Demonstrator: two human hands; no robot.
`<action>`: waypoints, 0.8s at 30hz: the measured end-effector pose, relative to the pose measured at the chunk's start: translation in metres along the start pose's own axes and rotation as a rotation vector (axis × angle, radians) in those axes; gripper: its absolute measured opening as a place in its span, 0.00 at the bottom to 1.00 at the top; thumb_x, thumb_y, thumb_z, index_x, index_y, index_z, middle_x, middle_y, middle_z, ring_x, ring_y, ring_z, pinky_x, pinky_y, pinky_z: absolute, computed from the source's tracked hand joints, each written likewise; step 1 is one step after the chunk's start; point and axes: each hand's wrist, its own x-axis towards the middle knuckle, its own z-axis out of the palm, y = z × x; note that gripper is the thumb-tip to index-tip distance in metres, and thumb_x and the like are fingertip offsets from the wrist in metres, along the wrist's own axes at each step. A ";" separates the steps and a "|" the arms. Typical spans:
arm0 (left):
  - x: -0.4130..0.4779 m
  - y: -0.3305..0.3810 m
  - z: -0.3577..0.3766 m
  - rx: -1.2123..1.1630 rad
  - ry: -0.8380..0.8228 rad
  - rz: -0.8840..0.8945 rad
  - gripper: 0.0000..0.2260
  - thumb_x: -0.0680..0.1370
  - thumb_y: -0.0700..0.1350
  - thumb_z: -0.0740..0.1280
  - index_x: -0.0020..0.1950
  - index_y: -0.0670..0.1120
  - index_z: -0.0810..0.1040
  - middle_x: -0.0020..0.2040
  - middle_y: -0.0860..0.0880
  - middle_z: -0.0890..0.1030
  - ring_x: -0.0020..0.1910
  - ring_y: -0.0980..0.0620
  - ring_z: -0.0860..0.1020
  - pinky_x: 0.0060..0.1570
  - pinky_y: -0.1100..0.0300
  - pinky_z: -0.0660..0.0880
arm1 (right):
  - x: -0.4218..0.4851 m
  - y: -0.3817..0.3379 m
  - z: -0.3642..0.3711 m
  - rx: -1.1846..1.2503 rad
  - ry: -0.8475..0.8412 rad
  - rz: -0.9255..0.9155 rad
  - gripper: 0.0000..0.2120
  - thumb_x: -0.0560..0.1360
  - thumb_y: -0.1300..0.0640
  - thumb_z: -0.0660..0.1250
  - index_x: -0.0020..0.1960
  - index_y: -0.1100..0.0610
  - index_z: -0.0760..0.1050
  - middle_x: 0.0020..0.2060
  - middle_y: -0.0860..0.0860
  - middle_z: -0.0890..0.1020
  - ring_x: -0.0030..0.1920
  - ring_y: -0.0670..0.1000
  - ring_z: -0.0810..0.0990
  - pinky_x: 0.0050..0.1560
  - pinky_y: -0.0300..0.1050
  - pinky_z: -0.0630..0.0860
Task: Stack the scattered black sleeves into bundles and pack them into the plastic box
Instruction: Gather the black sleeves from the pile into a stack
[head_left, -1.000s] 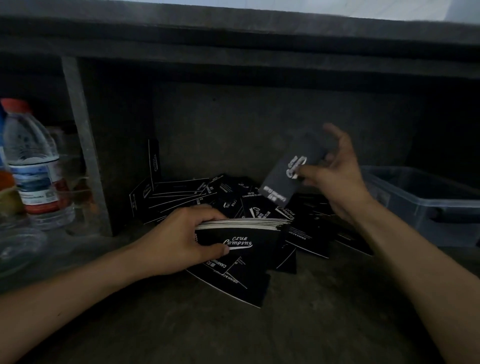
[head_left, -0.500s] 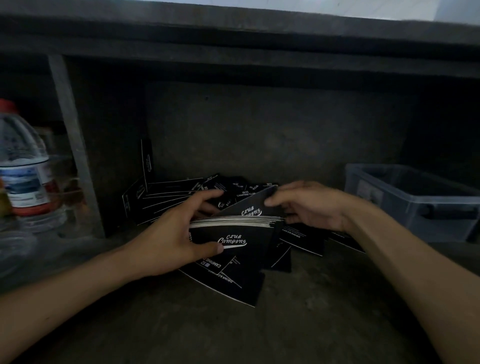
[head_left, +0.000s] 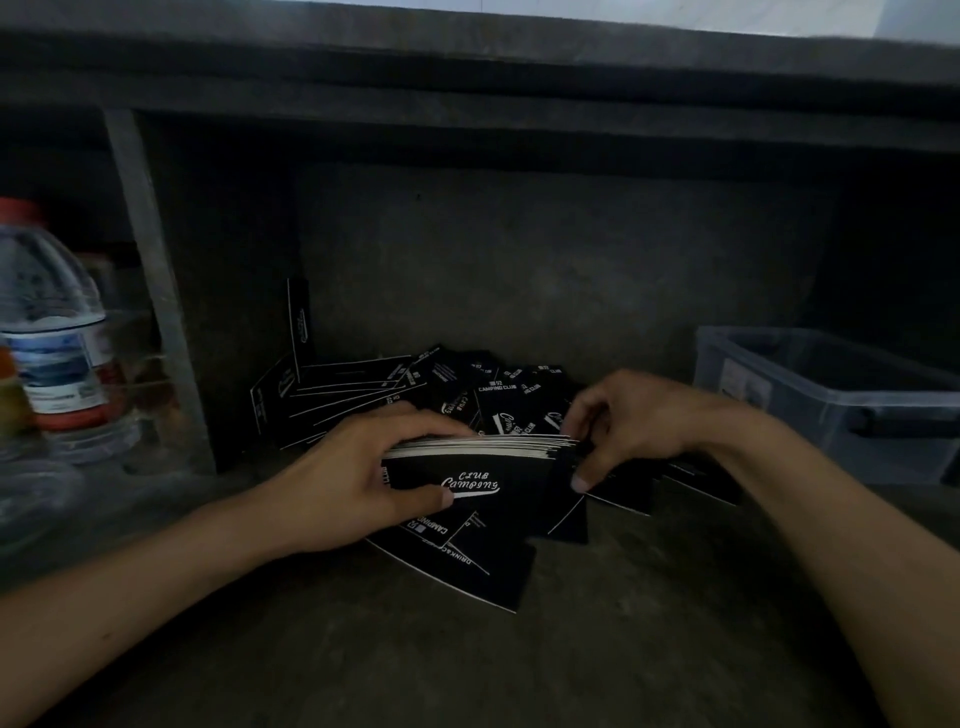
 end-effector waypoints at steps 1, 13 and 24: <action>0.000 0.000 0.000 -0.002 0.005 -0.001 0.22 0.71 0.47 0.78 0.63 0.61 0.78 0.56 0.57 0.81 0.56 0.57 0.81 0.56 0.58 0.79 | 0.000 0.000 0.000 -0.022 -0.005 -0.009 0.22 0.60 0.49 0.84 0.50 0.43 0.80 0.42 0.39 0.81 0.43 0.39 0.79 0.42 0.33 0.74; 0.001 0.000 0.002 -0.027 0.015 -0.067 0.27 0.70 0.47 0.79 0.65 0.61 0.73 0.56 0.63 0.80 0.54 0.61 0.81 0.51 0.62 0.80 | 0.014 0.012 -0.001 0.140 0.693 -0.282 0.09 0.76 0.60 0.71 0.52 0.50 0.84 0.44 0.44 0.86 0.46 0.41 0.84 0.53 0.38 0.78; 0.000 0.004 0.001 -0.079 0.000 -0.086 0.26 0.71 0.45 0.78 0.65 0.59 0.74 0.56 0.63 0.81 0.53 0.62 0.82 0.54 0.66 0.79 | 0.022 0.006 0.011 0.330 0.573 0.044 0.07 0.74 0.47 0.73 0.48 0.50 0.82 0.43 0.46 0.85 0.44 0.45 0.83 0.50 0.43 0.78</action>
